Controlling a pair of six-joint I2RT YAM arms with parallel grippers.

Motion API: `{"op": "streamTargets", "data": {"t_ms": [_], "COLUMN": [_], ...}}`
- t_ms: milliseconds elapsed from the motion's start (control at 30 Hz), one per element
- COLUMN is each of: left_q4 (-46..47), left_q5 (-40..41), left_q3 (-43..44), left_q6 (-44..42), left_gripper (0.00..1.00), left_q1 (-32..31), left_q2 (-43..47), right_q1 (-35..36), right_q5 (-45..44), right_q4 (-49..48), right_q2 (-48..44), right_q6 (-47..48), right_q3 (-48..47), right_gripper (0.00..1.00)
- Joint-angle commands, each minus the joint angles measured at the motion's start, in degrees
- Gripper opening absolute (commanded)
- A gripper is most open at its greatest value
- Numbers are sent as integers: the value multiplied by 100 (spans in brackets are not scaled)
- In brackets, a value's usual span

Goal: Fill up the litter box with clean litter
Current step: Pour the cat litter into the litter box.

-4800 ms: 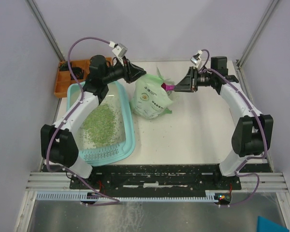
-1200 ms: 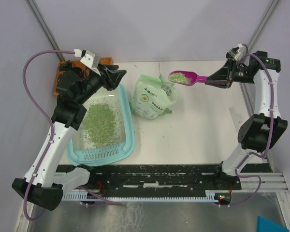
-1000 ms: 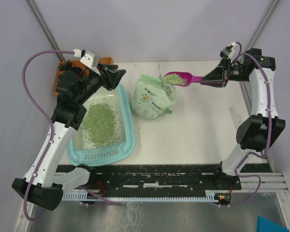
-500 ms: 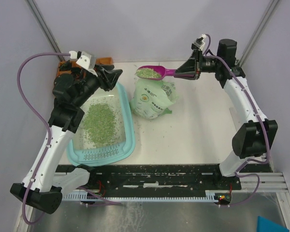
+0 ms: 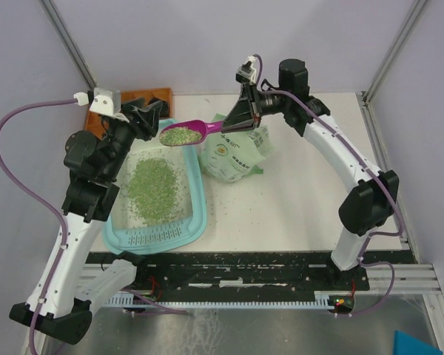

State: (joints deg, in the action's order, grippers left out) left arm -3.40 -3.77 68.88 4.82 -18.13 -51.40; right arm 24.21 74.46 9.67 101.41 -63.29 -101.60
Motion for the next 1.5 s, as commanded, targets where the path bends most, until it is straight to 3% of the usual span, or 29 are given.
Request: {"op": "streamTargets", "data": {"t_ms": [0, 167, 300, 467, 900, 1167, 1467], "left_q4": [21, -193, -298, -340, -668, -899, -835], "left_q5": [937, 1519, 1636, 1859, 2416, 2453, 2462], "left_q3": [47, 78, 46, -10, -244, -332, -466], "left_q6": [-264, -249, -313, -379, -456, -427, -377], "left_gripper": [56, 57, 57, 57, 57, 58, 58], "left_q1": [-19, -18, -19, -19, -24, -28, -24], "left_q2": [62, 96, 172, 321, 613, 875, 921], "right_q1": [366, 756, 1016, 1100, 1115, 1125, 1398], "right_q5": [-94, -599, -1541, -2139, -2452, -3153, -4046], "right_q4": [490, 2384, 4143, 4745, 4507, 4558, 4445], "right_q2": [214, 655, 1067, 1401, 2394, 2902, 2668], "right_q6": [624, 2419, 4054, 4649, 4721, 5272, 6311], "right_q3": [-466, -1204, -2295, -2962, -4490, -5609, -5605], "right_gripper": [2, 2, 2, 2, 2, 2, 2]}}
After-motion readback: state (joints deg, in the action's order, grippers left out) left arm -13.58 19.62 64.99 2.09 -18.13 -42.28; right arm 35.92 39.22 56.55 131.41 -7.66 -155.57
